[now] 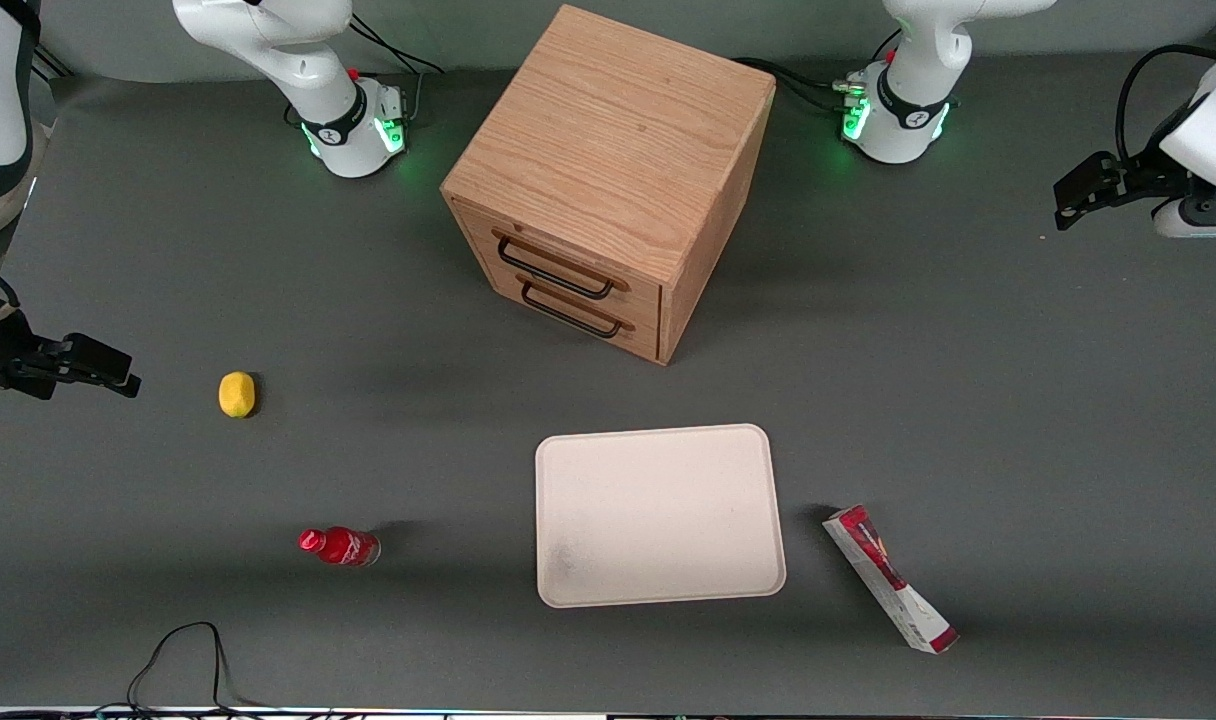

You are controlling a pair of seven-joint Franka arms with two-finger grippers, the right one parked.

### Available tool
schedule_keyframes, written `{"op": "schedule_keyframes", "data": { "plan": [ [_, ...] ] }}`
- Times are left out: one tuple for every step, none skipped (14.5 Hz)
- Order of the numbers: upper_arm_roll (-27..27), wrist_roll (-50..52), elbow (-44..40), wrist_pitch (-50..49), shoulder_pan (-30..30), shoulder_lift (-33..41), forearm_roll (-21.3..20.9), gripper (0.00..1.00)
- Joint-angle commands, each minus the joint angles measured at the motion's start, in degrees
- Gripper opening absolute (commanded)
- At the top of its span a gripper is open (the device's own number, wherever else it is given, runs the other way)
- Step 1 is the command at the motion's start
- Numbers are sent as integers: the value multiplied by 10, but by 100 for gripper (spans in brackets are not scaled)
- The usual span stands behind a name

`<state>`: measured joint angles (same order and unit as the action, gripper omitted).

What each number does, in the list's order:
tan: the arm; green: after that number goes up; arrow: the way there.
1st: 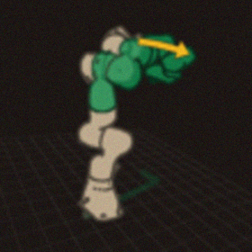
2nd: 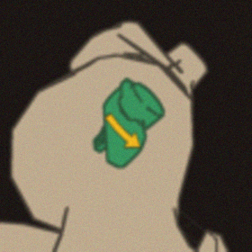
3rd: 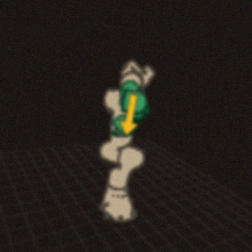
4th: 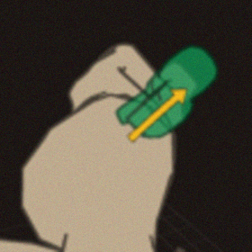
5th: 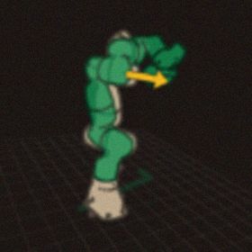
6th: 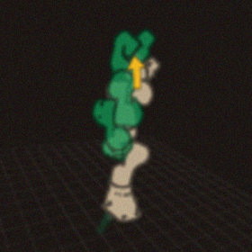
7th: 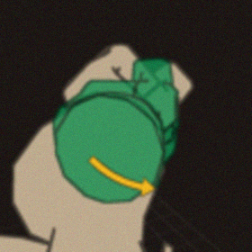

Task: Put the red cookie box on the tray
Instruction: 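Move the left gripper down toward the red-and-white cookie box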

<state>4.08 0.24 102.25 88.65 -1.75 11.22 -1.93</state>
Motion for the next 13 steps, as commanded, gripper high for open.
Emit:
{"op": "schedule_keyframes", "data": {
  "plan": [
    [5,-12,1,2,-8,2,-3,100],
    [5,-14,1,4,-8,2,-4,100],
    [4,-12,1,7,-8,0,-4,100],
    [1,-12,1,10,-9,-6,0,100],
    [-14,-13,-7,13,-11,-21,8,100],
    [-20,-5,-22,9,-7,-36,14,100],
    [-20,6,-38,8,-4,-53,16,100],
    [-19,39,-64,6,3,-80,16,100],
    [-20,86,-96,4,17,-112,16,100],
    [-20,117,-134,2,29,-147,15,100],
    [-21,137,-174,3,44,-186,14,100],
    [-22,156,-211,6,57,-228,14,100],
    [-23,182,-256,11,65,-272,15,100]
  ]
}}
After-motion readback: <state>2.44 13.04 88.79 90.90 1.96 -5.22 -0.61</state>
